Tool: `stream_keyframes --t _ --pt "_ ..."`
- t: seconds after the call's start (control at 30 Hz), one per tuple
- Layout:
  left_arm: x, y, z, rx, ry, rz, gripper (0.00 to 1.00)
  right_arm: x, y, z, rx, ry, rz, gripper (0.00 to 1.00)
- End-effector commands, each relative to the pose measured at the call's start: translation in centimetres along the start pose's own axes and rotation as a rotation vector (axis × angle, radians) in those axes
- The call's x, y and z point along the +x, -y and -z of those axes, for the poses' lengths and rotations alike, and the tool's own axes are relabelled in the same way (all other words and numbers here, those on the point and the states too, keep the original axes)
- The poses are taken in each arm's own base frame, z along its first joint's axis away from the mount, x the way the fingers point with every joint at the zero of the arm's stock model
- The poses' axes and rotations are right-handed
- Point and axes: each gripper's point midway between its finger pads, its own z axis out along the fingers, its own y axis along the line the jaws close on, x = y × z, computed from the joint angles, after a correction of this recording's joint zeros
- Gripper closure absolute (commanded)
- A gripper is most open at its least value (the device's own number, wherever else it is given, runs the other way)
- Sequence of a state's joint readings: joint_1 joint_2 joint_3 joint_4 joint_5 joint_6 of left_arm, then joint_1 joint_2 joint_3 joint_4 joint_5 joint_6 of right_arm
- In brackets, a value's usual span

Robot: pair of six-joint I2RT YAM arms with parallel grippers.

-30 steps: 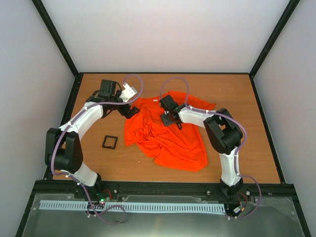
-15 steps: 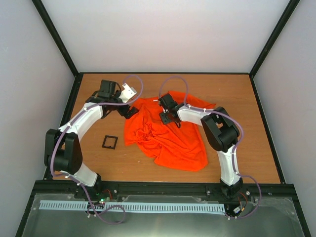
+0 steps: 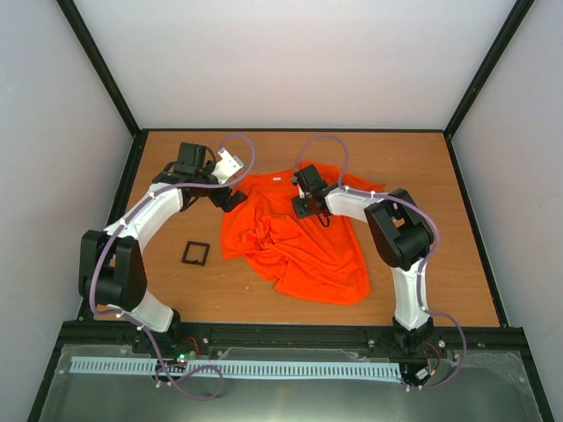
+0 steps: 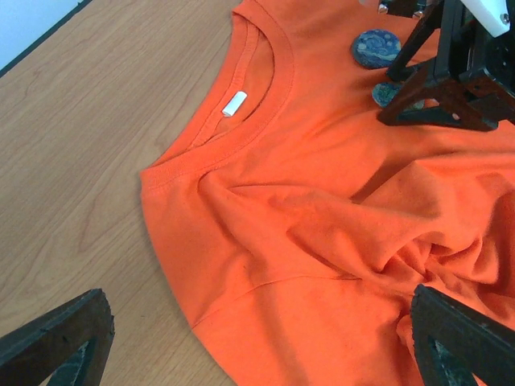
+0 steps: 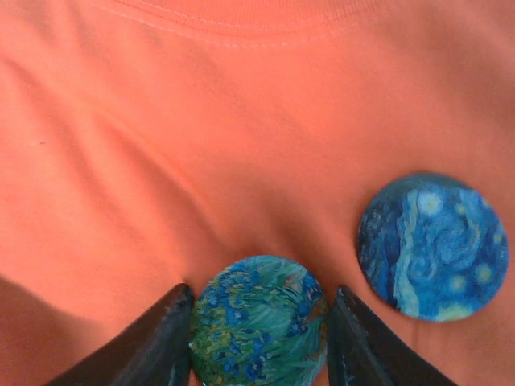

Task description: Remove the brooch from the garment

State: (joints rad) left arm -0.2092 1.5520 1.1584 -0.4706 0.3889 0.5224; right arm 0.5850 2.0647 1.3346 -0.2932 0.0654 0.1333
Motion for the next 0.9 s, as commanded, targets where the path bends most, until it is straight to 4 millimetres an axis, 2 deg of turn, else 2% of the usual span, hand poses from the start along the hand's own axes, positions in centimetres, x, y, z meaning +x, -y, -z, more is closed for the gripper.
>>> stream_keyframes --t 0.0,0.1,0.23,0.37,0.4,0.43,0.47,0.63,0.77,0.87 --pt "-0.9 0.0 0.9 0.0 0.038 -0.024 0.0 2.7 -0.6 -0.5 -0.044 -0.077 -0.009 0.65" --pt "-1.1 0.5 0.8 0.03 0.052 -0.033 0.0 2.5 -0.7 -0.2 -0.059 -0.066 -0.016 0.79" --pt "-1.4 1.0 0.4 0.079 0.065 -0.032 0.0 1.4 -0.3 1.1 -0.081 -0.023 -0.035 0.97" --pt "-1.8 1.2 0.0 0.104 0.073 -0.037 0.0 1.1 0.9 1.6 -0.055 -0.013 -0.046 0.97" --pt "-1.7 1.3 -0.1 0.11 0.073 -0.036 0.0 0.9 1.3 1.9 -0.036 -0.006 -0.035 0.88" --pt "-1.7 1.3 -0.2 0.116 0.072 -0.034 0.0 0.9 1.5 2.1 -0.021 -0.003 -0.025 0.63" --pt "-1.7 1.4 -0.3 0.123 0.071 -0.033 0.0 0.8 1.7 2.3 -0.011 0.0 -0.021 0.44" --pt "-1.6 2.7 -0.7 0.178 0.08 -0.04 0.0 0.1 0.8 3.7 -0.105 0.005 -0.066 0.35" --pt "-2.2 4.6 -2.2 0.218 0.071 -0.097 0.0 -0.3 0.6 4.3 -0.273 -0.028 -0.227 0.36" --pt "-3.0 5.0 -3.3 0.23 0.065 -0.116 0.0 -0.1 0.7 3.8 -0.33 -0.055 -0.301 0.38"
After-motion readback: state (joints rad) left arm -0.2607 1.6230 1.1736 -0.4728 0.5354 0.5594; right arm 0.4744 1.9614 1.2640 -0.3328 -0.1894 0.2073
